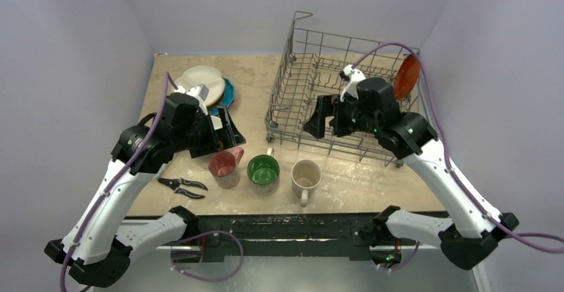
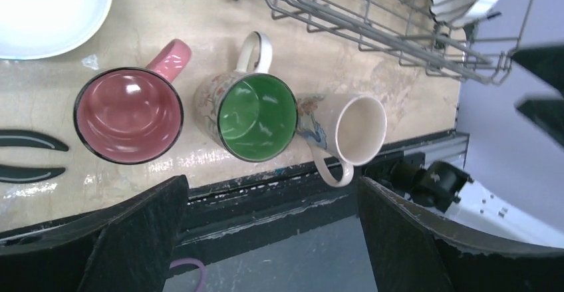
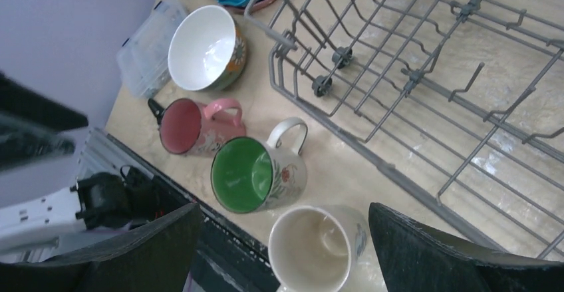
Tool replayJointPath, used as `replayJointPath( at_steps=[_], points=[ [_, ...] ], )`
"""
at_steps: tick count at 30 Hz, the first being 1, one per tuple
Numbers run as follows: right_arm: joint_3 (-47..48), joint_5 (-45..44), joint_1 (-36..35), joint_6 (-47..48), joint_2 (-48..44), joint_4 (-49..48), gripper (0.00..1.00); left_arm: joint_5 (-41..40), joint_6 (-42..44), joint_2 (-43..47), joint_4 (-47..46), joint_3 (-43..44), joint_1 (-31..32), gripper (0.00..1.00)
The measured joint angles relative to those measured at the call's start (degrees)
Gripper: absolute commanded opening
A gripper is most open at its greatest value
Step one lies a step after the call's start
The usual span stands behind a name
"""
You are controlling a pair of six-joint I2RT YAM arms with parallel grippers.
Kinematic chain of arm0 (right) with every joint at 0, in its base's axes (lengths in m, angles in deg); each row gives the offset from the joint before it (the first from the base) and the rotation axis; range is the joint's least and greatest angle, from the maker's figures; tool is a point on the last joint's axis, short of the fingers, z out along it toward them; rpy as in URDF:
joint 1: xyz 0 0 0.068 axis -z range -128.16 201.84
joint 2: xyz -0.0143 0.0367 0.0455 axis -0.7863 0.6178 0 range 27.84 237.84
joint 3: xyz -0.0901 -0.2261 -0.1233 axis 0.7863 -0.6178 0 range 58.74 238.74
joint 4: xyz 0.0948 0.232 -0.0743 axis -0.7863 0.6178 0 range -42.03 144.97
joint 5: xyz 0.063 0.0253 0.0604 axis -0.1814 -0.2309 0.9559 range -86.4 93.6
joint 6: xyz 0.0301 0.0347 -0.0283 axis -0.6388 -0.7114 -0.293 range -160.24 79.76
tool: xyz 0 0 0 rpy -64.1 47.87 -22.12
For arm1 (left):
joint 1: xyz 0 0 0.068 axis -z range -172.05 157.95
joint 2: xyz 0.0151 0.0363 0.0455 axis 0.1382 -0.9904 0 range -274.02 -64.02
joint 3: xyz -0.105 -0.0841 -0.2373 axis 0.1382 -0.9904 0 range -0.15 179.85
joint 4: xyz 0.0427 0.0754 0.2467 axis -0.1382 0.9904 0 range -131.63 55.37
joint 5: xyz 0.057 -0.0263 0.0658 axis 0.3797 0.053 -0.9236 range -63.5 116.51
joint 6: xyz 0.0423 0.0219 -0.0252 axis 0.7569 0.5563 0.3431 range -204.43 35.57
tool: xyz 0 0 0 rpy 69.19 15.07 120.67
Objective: Load the mixed dishes into the dish rack
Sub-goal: Pick up the bowl from the center of the board.
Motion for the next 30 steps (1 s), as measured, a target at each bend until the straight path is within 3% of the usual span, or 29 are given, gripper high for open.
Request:
replayJointPath(
  at_steps=[6, 15, 20, 26, 30],
  points=[
    [-5.99, 4.22, 0.00, 1.90, -9.20, 0.52, 0.98, -5.25, -3.17, -2.16, 2.54, 0.04, -6.16, 1.00],
    [-1.31, 0.50, 0.00, 6.38, -5.07, 2.49, 0.98, -6.25, 2.91, -5.92, 5.29, -1.53, -25.75, 1.00],
    [4.68, -4.02, 0.02, 9.20, -2.93, 3.17, 0.98, -6.21, 7.08, -13.55, 1.84, -6.54, -31.32, 0.94],
    [6.51, -6.62, 0.02, 10.34, -1.14, 4.20, 0.98, -6.25, 10.45, -22.75, -4.26, -8.04, -35.45, 0.77],
    [6.51, -8.50, 0.02, 10.54, 0.33, 4.68, 0.98, -5.73, 11.67, -28.17, -8.59, -9.40, -35.95, 0.76]
  ],
)
